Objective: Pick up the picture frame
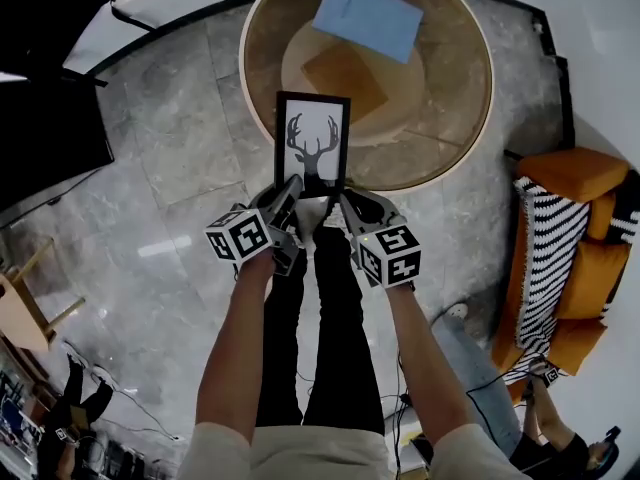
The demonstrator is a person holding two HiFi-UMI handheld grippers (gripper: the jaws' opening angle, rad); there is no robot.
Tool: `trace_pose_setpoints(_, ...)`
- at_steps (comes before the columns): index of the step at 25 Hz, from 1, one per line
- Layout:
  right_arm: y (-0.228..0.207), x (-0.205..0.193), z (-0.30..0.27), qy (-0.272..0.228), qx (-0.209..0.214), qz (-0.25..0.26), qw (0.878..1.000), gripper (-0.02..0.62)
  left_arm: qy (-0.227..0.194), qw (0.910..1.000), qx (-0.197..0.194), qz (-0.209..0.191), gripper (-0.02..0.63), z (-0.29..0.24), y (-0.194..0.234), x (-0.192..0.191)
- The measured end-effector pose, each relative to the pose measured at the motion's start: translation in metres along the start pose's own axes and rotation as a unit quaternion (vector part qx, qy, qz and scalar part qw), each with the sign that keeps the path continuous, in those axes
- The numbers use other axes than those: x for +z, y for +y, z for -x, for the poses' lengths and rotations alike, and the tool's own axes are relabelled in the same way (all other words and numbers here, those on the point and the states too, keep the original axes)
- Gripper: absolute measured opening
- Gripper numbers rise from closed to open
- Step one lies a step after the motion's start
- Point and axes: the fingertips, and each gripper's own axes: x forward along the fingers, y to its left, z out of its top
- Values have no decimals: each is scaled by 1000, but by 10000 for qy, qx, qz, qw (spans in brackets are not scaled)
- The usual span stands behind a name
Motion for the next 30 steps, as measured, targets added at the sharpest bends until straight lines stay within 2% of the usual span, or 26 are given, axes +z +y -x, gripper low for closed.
trace_pose_setpoints(3,4,5,14,-81,-79,-63,9999,41,90,9996,-34,-262,44,5,-18,1)
trace_pose_setpoints(11,22,33,79,-447,-199,-421,9979,41,239,9982,239,-492,40,34,-65,4)
trace_pose_setpoints(21,43,59,145,-737,-200,-612,9952,41,531,9876,531,-1379,38,69,-134,8)
trace_pose_setpoints(30,77,90,196,-1009,-157,-877,9909,41,323,9781,760,-1912,38,118,-201,25)
